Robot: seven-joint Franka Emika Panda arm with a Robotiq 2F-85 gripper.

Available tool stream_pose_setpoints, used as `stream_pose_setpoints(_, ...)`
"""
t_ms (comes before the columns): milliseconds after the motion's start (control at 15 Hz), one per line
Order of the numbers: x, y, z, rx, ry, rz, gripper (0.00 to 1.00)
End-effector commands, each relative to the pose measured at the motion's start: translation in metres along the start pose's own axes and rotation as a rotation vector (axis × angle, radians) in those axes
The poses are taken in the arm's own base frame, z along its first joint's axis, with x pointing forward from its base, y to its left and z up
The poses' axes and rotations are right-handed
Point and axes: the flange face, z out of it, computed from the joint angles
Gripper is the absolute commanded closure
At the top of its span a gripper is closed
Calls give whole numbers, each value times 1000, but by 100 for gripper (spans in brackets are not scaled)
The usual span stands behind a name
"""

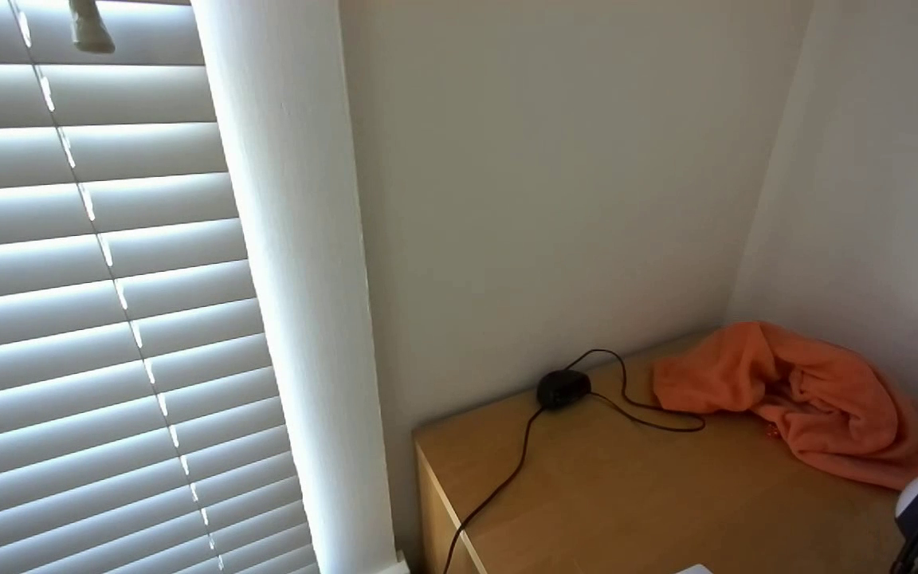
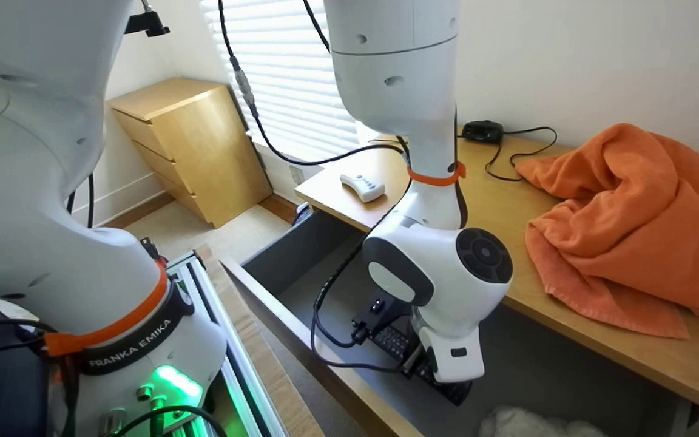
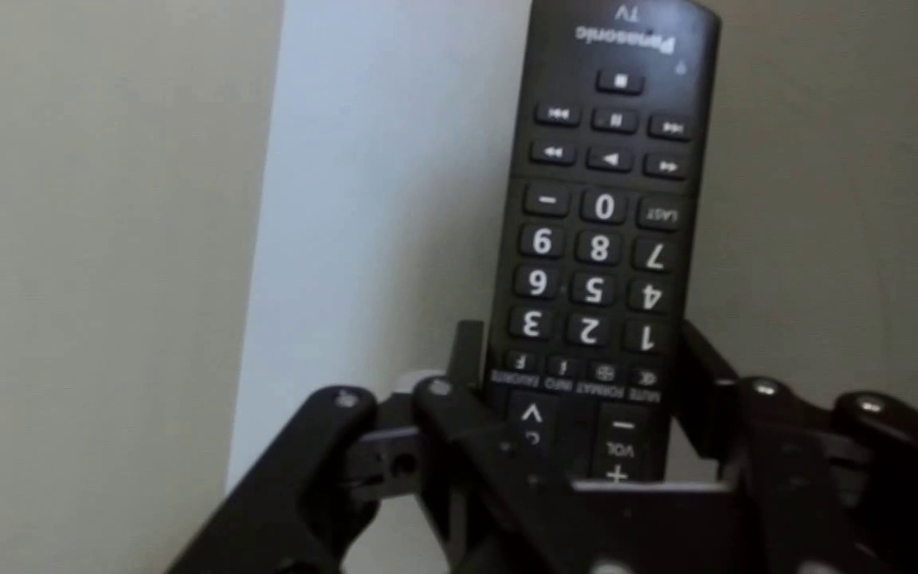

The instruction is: Move the black remote control from the drawer to the top of the chest

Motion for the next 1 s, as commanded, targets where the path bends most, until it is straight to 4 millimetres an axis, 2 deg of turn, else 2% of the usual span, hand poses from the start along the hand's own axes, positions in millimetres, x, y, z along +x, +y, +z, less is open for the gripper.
stream_pose_setpoints(0, -19, 12, -34, 5, 7, 6, 67)
stream_pose_setpoints(267, -36, 21, -63, -21, 8, -28, 67)
stream_pose_setpoints(600, -55, 28, -109, -15, 32, -71, 67)
stream_pose_setpoints(667, -40, 19, -86, -29, 39, -66, 42)
stream_pose_setpoints(867, -48, 22, -105, -11, 46, -75, 42)
stream_pose_setpoints(933, -49, 23, -106, -8, 47, -75, 67)
